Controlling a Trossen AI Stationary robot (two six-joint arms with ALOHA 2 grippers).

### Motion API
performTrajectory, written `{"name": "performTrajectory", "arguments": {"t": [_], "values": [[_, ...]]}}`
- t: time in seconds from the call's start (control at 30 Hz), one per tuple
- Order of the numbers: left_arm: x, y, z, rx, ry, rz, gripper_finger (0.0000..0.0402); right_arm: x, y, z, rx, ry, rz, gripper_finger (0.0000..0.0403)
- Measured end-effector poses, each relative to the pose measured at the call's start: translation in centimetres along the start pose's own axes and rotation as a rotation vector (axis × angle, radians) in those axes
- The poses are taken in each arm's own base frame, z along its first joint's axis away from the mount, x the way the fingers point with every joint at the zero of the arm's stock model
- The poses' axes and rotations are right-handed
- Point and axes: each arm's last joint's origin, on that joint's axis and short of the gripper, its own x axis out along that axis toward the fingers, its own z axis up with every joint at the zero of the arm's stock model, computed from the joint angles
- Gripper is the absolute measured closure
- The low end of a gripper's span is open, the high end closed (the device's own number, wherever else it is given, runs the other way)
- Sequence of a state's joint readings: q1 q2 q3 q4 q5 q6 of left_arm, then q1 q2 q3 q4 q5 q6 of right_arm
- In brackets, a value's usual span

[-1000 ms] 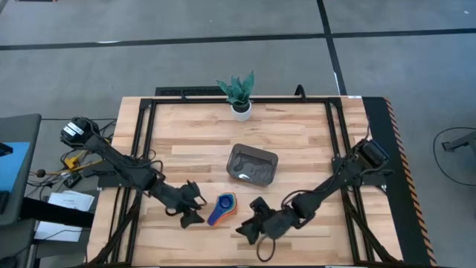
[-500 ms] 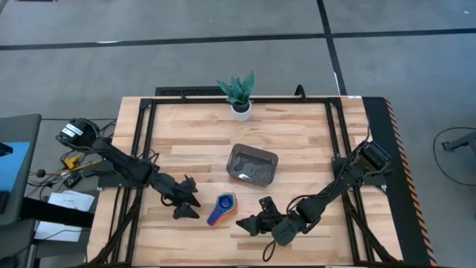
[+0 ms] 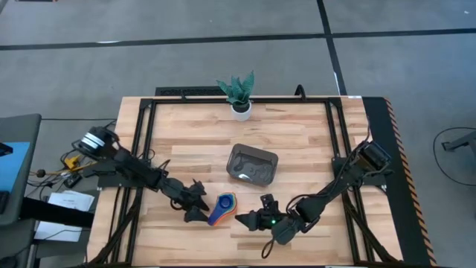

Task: Nest measuring cups in basket
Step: Put the stacked measuring cups into the black bin

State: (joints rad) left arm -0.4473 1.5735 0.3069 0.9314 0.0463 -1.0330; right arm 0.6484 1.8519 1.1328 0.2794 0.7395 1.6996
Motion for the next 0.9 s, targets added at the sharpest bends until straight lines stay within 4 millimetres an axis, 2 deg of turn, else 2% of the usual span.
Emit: {"name": "performTrajectory", "arguments": {"t": [0.37, 0.47, 0.73, 0.9], "values": [[3.2, 0.3, 0.5, -0.028, -0.005, -0.074, 0.0072, -1.1, 0.1, -1.1, 0.004, -0.023, 0.028, 0.0148], [3.2, 0.5, 0.8, -0.032, -0.003, -0.081, 0.0094, -1.5, 0.0, -1.5, 0.008, -0.033, 0.034, 0.0148], [3.2, 0.7, 1.4, -0.021, -0.003, -0.092, 0.0186, -2.3, 0.0, -2.1, 0.02, -0.069, 0.049, 0.0148], [3.2, 0.9, 1.3, -0.013, 0.008, -0.074, 0.0206, -2.3, 0.0, -2.1, 0.021, -0.08, 0.051, 0.0148]]}}
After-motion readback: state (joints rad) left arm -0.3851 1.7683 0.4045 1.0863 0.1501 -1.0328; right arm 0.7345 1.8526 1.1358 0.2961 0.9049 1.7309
